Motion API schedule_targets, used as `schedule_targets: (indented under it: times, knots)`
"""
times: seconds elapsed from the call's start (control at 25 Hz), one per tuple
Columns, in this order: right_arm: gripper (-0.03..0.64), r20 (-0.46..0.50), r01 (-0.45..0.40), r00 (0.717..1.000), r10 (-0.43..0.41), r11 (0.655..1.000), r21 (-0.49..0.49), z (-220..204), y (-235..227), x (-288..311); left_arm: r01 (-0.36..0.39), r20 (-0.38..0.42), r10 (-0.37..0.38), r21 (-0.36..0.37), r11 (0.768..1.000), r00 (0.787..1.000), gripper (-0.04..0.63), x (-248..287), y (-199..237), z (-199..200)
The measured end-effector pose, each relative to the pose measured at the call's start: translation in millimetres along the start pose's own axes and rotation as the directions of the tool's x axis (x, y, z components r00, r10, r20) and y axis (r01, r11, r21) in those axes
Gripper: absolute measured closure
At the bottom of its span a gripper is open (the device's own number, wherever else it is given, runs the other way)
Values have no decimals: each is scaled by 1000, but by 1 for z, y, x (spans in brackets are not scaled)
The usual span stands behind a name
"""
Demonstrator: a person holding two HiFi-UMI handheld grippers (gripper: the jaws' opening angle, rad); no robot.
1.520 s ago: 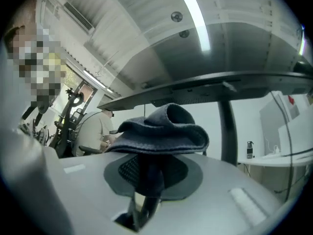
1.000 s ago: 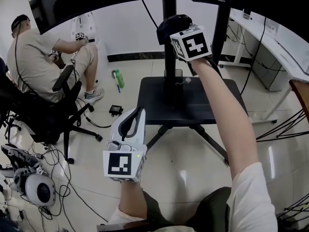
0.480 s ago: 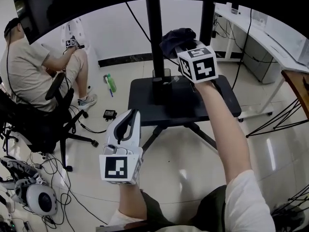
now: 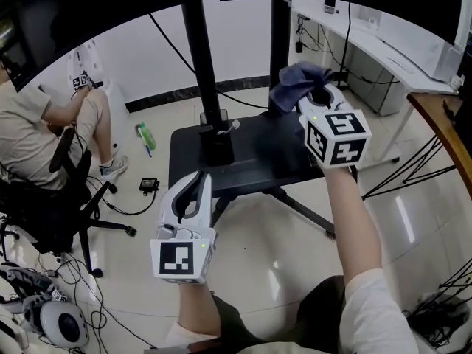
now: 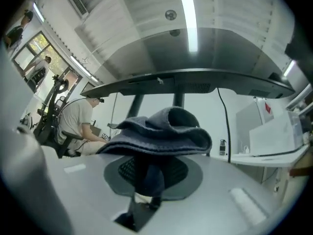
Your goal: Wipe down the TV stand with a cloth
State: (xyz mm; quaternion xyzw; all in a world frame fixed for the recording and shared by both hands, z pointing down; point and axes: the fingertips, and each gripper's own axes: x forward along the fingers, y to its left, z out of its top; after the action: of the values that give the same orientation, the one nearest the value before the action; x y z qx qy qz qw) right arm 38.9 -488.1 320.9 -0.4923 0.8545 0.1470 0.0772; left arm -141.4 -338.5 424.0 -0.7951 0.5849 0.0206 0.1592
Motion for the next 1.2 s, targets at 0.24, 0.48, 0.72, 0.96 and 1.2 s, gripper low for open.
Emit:
schedule_targets:
  times: [0.24,0.48,0.72,0.96,1.2]
  knots:
    - [552,-100,73,992,-76,997,-35,47,-60,109,10,-72,-10,-2,1000,997,488,-9,-5,-1]
    - [552,-149,63,986,-73,995,-75,20,-57,118,-25,-43,26,13,1000,999,488,-22,13,4]
    - [552,-376,22,926,-37,999,-44,-151,-27,77,-47,23,46,18,999,999,488,-31,22,14]
    - [552,-484,32,874,-31,999,-7,-200,-20,71,-41,80,40,9,999,996,488,-30,20,17]
    - [554,-198,-44,979,54,998,55,-85,56,-21,-77,143,76,2,997,987,488,-33,39,19]
